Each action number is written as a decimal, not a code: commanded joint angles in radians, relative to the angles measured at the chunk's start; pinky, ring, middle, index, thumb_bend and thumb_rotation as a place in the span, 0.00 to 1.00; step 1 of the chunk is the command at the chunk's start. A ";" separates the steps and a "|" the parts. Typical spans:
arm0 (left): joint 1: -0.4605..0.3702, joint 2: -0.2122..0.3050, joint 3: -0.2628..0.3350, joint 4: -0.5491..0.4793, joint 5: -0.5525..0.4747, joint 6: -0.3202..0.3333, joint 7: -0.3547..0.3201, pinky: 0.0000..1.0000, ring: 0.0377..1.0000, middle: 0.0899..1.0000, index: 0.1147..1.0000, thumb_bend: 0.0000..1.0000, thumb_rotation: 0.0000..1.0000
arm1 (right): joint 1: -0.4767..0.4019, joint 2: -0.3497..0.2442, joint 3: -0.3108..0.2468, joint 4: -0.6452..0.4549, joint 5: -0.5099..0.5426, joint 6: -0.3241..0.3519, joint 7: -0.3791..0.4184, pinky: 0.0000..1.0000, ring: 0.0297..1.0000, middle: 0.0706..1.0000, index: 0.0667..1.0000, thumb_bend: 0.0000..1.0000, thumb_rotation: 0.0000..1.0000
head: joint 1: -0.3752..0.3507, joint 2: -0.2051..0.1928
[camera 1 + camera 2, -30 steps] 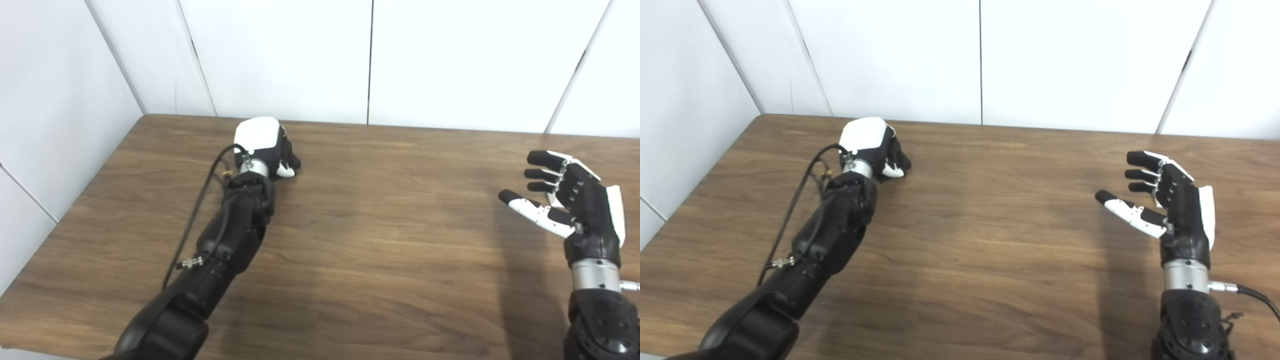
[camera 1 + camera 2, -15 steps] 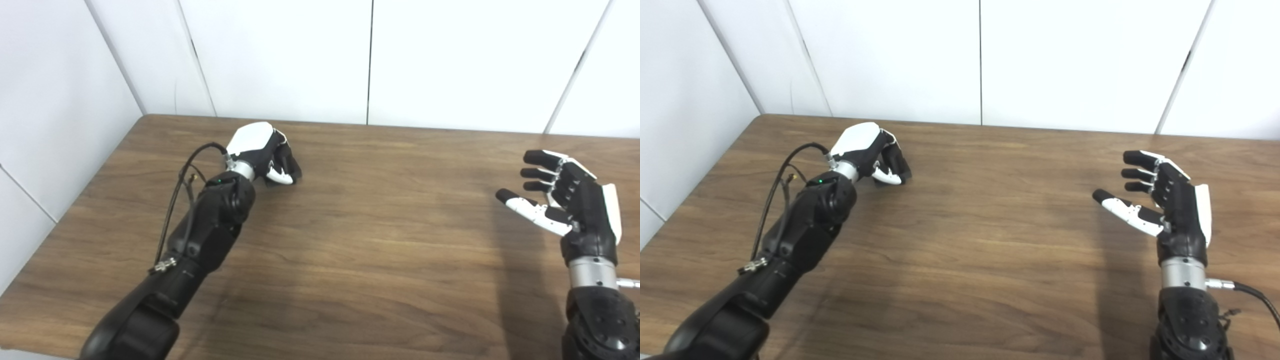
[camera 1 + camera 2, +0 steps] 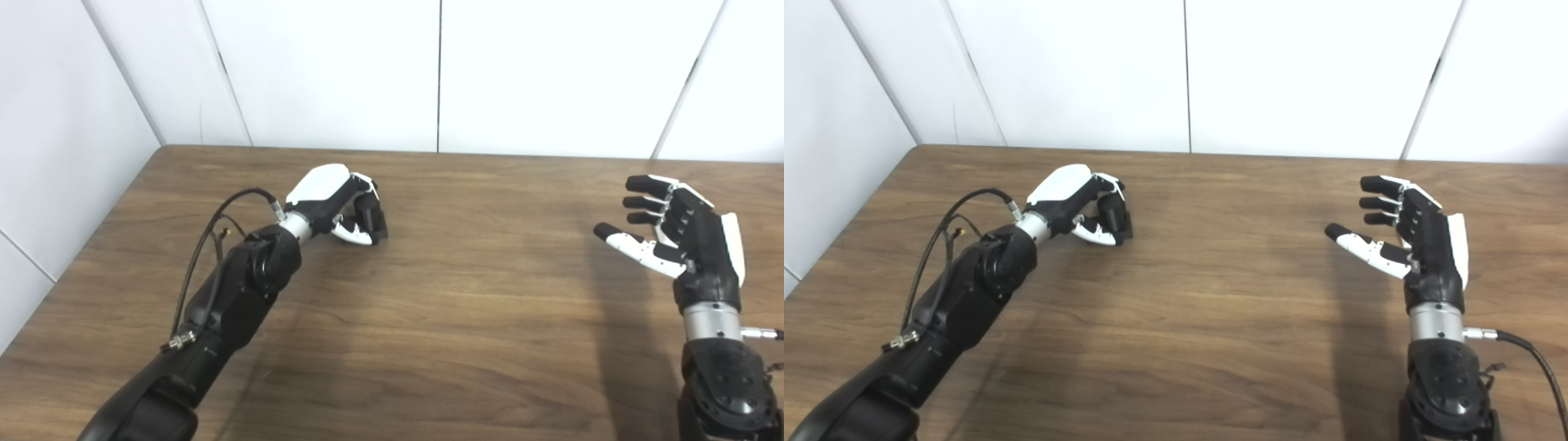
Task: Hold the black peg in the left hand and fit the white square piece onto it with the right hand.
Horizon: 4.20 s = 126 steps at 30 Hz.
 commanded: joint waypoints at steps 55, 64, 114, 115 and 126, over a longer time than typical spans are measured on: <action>0.168 -0.232 -0.070 -0.120 -0.079 -0.123 0.050 0.74 0.88 0.84 0.42 0.52 0.07 | -0.047 0.010 -0.001 -0.092 -0.028 0.033 -0.009 0.60 0.67 0.69 0.63 0.70 0.07 | -0.167 0.037; 0.172 -0.215 -0.058 -0.124 -0.076 -0.111 0.048 0.74 0.88 0.85 0.43 0.52 0.07 | -0.052 0.023 0.000 -0.092 -0.027 0.048 -0.010 0.60 0.67 0.69 0.63 0.71 0.06 | -0.254 0.030; 0.179 -0.172 -0.059 -0.085 0.211 0.163 0.134 0.80 0.85 0.83 0.51 0.89 0.42 | -0.161 -0.056 -0.079 -0.159 -0.025 0.118 -0.009 0.57 0.67 0.69 0.62 0.70 0.09 | -0.384 0.004; 0.178 -0.169 -0.062 -0.086 0.218 0.170 0.131 0.80 0.84 0.83 0.51 0.89 0.42 | -0.162 -0.057 -0.079 -0.159 -0.026 0.118 -0.009 0.57 0.66 0.69 0.62 0.70 0.09 | -0.383 0.003; 0.176 -0.164 -0.071 -0.091 0.226 0.205 0.105 0.79 0.84 0.82 0.49 0.90 0.40 | -0.200 -0.118 -0.090 -0.144 -0.045 0.135 0.003 0.58 0.66 0.70 0.62 0.71 0.10 | -0.392 -0.008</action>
